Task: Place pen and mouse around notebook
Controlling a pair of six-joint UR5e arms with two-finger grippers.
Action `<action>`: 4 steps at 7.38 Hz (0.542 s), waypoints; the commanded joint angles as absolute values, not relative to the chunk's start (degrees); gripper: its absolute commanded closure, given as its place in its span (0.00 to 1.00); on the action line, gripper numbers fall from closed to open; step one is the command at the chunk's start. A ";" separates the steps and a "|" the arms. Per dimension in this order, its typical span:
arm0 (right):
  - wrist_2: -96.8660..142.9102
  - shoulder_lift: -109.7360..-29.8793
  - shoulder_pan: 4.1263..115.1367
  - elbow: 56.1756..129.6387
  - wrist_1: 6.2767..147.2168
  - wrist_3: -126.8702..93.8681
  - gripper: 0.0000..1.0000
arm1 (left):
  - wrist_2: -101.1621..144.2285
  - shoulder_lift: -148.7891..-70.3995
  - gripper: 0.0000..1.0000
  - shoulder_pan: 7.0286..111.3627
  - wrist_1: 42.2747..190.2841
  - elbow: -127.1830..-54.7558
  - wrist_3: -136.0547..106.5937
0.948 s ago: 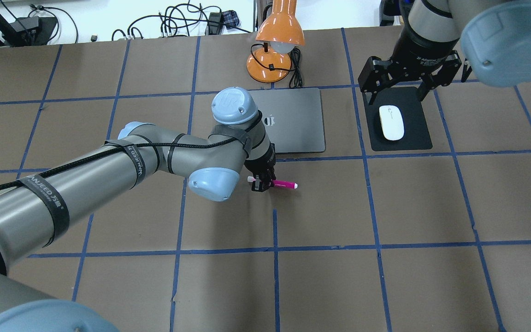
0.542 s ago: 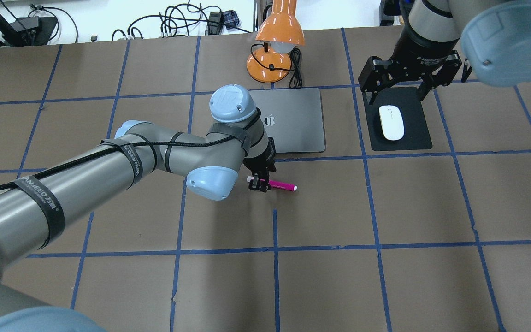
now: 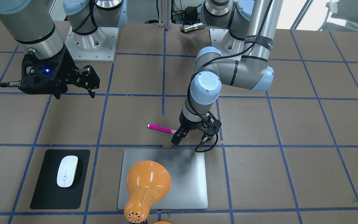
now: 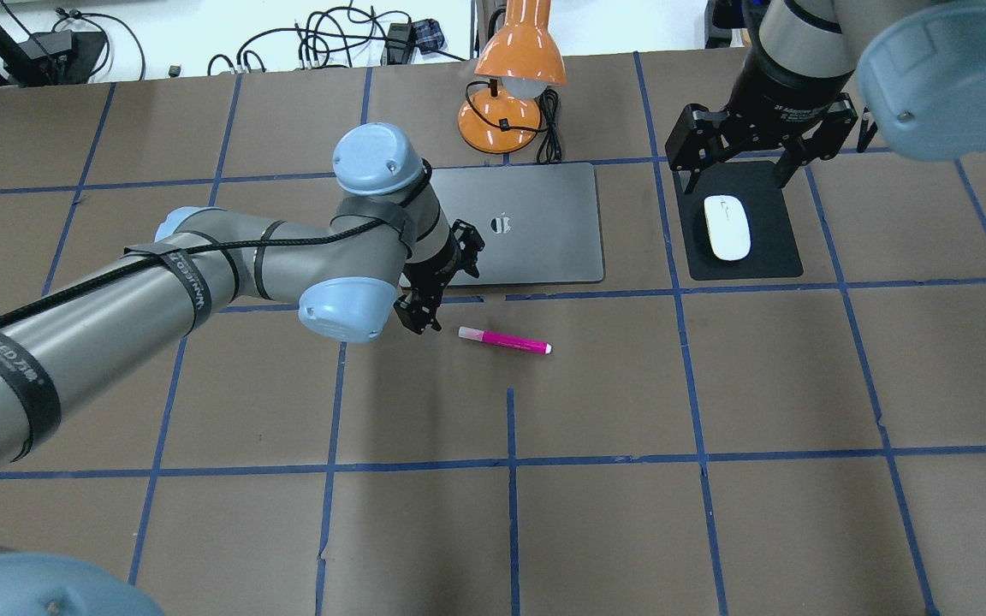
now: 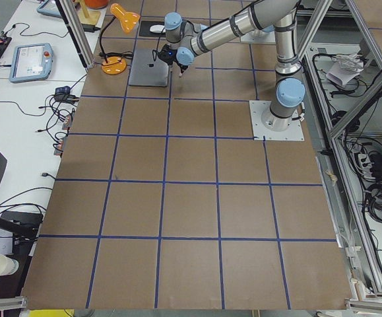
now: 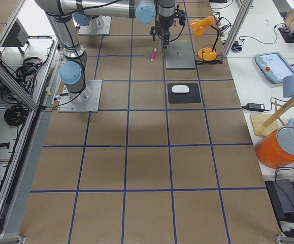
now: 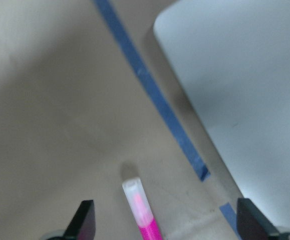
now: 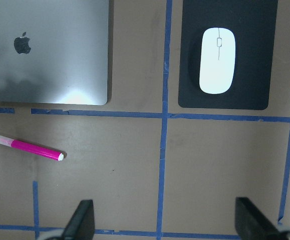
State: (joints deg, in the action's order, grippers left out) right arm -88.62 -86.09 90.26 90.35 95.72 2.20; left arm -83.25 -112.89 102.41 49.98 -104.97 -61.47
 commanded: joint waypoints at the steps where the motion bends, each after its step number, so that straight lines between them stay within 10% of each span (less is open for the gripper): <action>1: -88.86 -86.04 90.26 90.35 95.71 2.20 0.00 | -84.54 -110.14 0.00 97.32 50.80 -104.77 -41.04; 4: -88.59 -86.04 90.18 90.44 95.80 2.28 0.00 | -86.56 -104.61 0.00 88.97 59.91 -102.23 -16.31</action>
